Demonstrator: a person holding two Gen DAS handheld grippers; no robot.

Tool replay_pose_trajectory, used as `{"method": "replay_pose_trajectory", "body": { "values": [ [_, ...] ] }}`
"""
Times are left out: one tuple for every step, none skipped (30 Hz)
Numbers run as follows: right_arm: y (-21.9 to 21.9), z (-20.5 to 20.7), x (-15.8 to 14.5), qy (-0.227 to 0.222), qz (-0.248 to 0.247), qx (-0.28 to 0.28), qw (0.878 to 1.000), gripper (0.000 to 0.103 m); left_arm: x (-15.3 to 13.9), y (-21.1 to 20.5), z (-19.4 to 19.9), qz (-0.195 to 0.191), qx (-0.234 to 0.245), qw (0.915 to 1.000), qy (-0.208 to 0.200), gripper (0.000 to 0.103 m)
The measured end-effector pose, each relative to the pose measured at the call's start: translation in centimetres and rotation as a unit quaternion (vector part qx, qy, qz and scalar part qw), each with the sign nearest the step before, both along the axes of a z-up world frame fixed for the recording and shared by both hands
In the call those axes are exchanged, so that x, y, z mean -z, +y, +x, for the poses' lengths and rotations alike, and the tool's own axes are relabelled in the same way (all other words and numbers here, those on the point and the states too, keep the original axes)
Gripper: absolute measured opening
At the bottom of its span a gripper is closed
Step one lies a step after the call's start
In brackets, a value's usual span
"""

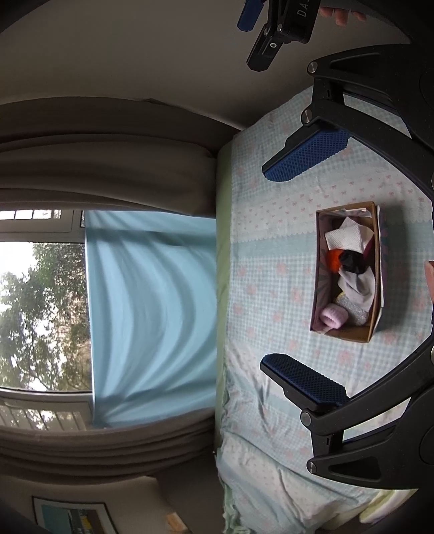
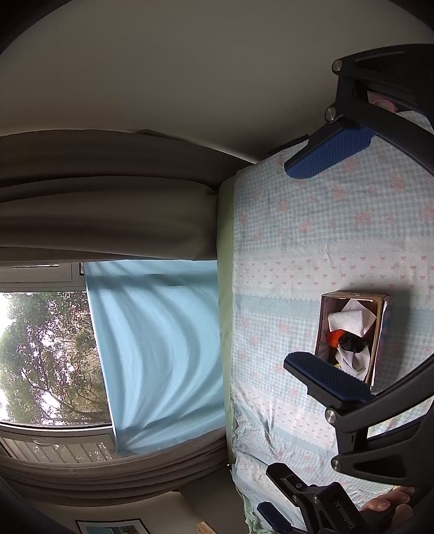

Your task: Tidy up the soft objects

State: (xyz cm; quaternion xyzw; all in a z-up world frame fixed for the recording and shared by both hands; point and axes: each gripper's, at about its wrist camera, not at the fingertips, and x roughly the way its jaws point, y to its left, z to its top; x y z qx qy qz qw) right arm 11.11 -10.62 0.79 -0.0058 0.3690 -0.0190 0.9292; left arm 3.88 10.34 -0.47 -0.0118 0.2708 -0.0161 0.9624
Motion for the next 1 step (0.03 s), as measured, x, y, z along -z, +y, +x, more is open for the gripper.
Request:
{"method": "replay_pose_trajectory", "body": {
  "values": [
    [-0.02, 0.14, 0.09, 0.003, 0.000, -0.001, 1.000, 0.103, 0.04, 0.01, 0.10, 0.000, 0.003, 1.0000, 0.003, 0.103]
  ]
}}
